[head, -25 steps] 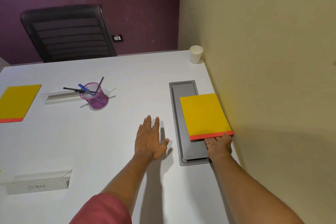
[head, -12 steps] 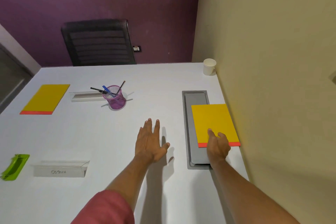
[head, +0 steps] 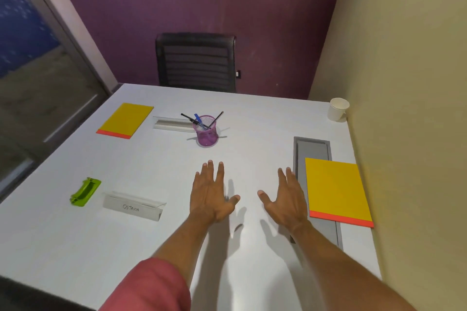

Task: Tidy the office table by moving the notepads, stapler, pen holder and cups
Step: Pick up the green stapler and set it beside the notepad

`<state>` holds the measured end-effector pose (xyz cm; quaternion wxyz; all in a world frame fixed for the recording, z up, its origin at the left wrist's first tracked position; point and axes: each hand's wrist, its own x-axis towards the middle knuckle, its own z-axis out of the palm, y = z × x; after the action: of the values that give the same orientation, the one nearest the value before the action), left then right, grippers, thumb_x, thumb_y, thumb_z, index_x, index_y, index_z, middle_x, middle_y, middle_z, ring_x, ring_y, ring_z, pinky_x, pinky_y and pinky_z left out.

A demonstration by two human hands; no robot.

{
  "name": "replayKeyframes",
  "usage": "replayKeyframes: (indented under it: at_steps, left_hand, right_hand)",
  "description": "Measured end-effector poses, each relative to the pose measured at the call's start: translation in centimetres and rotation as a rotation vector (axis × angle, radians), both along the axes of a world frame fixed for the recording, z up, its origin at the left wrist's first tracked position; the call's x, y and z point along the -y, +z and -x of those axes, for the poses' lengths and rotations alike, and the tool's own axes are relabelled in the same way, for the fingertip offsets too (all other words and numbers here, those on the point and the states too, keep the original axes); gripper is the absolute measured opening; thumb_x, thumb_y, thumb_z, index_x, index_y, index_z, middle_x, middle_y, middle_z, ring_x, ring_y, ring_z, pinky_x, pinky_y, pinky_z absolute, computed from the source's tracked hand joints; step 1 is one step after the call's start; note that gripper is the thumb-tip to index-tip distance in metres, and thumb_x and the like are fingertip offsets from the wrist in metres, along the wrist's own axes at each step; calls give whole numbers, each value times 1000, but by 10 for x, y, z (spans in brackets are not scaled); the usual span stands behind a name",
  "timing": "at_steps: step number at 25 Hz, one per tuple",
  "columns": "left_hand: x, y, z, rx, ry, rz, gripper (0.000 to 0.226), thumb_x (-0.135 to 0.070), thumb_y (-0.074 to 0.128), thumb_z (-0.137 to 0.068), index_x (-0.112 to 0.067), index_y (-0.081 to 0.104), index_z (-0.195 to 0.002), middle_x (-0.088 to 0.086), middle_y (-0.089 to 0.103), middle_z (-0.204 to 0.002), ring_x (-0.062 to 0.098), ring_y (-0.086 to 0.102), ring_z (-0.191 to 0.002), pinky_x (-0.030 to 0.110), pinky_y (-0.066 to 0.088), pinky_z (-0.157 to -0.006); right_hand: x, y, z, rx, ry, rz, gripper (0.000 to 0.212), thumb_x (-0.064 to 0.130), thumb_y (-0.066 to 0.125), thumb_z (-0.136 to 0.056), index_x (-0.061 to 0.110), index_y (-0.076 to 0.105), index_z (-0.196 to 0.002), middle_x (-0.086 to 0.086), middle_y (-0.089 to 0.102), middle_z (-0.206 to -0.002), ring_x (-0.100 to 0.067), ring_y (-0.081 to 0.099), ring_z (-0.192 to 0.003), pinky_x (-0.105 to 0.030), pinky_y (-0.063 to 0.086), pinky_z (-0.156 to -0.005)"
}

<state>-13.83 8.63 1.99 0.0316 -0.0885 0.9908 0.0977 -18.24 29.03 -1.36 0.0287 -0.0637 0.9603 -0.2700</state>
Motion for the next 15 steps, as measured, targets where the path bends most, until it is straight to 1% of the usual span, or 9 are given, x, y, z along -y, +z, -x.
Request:
replayKeyframes:
  at_steps: [2, 4, 8, 13, 15]
  left_hand:
    - [14, 3, -8, -6, 46, 21, 100, -68, 42, -86, -18, -9, -156, 14, -10, -164, 29, -11, -152, 43, -5, -123]
    - [31, 3, -15, -20, 92, 38, 100, -68, 42, -86, -17, -9, -156, 15, -11, -164, 29, -12, -152, 44, -4, -123]
    - [76, 0, -29, -34, 183, 56, 102, -71, 39, -85, -18, -11, -155, 14, -12, -164, 30, -12, -152, 46, -4, -123]
    - [138, -8, -46, -75, 294, 60, 107, -77, 38, -81, -20, -17, -154, 11, -15, -164, 29, -14, -151, 43, -13, -118]
    - [163, -13, -53, -71, 333, 64, 109, -78, 37, -80, -20, -18, -154, 10, -17, -163, 29, -16, -151, 42, -15, -117]
  right_hand:
    - [22, 4, -1, -25, 92, -60, 93, 66, 46, -87, 16, 8, -157, -8, 1, -165, -23, 0, -153, -38, 3, -122]
    - [47, 9, -1, -34, 177, -90, 94, 65, 45, -87, 15, 6, -157, -9, -1, -165, -24, -2, -153, -38, 0, -122]
    - [100, 20, 1, -78, 316, -143, 96, 66, 43, -86, 13, 4, -156, -11, -1, -165, -25, -4, -153, -40, -1, -124]
    - [169, 24, 0, -104, 443, -221, 97, 67, 39, -86, 14, 0, -156, -12, -4, -165, -26, -6, -152, -42, -3, -124]
    - [199, 23, 0, -104, 495, -251, 97, 69, 37, -86, 14, -1, -156, -13, -5, -165, -26, -6, -152, -43, -2, -124]
